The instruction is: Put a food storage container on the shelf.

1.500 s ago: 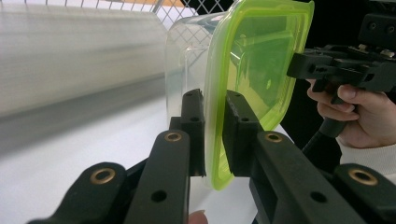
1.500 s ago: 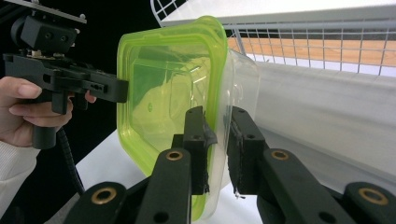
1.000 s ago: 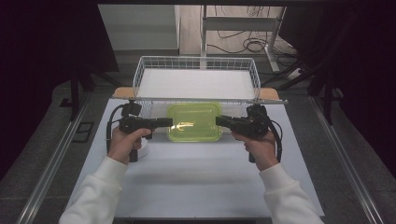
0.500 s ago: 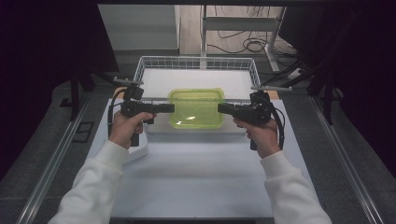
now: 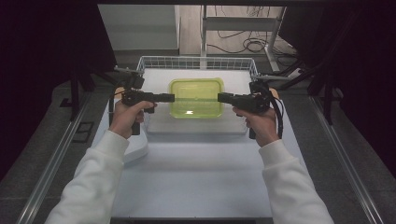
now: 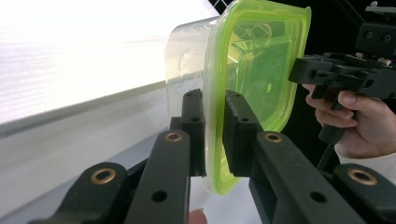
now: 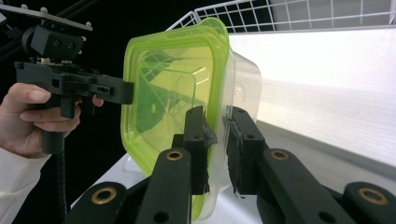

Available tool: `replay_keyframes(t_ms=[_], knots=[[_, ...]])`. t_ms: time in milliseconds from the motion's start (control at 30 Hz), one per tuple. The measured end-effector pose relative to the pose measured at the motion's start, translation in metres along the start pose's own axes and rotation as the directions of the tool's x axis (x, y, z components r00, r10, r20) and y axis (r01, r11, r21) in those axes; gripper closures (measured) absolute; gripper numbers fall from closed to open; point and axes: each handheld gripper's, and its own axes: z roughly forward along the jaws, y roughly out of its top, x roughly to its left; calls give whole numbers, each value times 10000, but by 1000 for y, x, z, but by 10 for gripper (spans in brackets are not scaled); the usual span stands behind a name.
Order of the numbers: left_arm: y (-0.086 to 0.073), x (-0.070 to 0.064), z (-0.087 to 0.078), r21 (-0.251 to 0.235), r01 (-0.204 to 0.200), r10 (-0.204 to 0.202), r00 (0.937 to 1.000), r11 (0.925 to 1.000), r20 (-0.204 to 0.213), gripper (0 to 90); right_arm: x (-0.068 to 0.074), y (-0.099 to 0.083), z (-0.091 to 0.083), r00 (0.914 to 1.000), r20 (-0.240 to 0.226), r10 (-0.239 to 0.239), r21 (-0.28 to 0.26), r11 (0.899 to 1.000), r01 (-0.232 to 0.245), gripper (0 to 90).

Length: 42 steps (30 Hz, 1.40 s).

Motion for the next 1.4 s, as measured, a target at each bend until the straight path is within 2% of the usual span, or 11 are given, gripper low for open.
replay_keyframes(t_ms=[533,800,1033,1233,1400], knots=[[28,11,11,-80,97,-97,10000,9999,1,802,-17,25,10,9998,87,202,-23,9998,-201,787],[44,11,14,-52,49,-50,10000,10000,-64,802,-25,38,12,9995,120,289,-101,9995,-288,788],[58,16,16,-159,243,-245,9996,9996,-146,802,-30,50,18,9990,169,418,-156,9990,-415,788],[62,25,24,36,421,-421,9990,9991,-116,802,-37,55,24,9971,337,684,108,9976,-688,789],[65,30,30,239,640,-633,9976,9977,-269,802,-47,56,30,9925,388,1162,292,9927,-1174,791]])
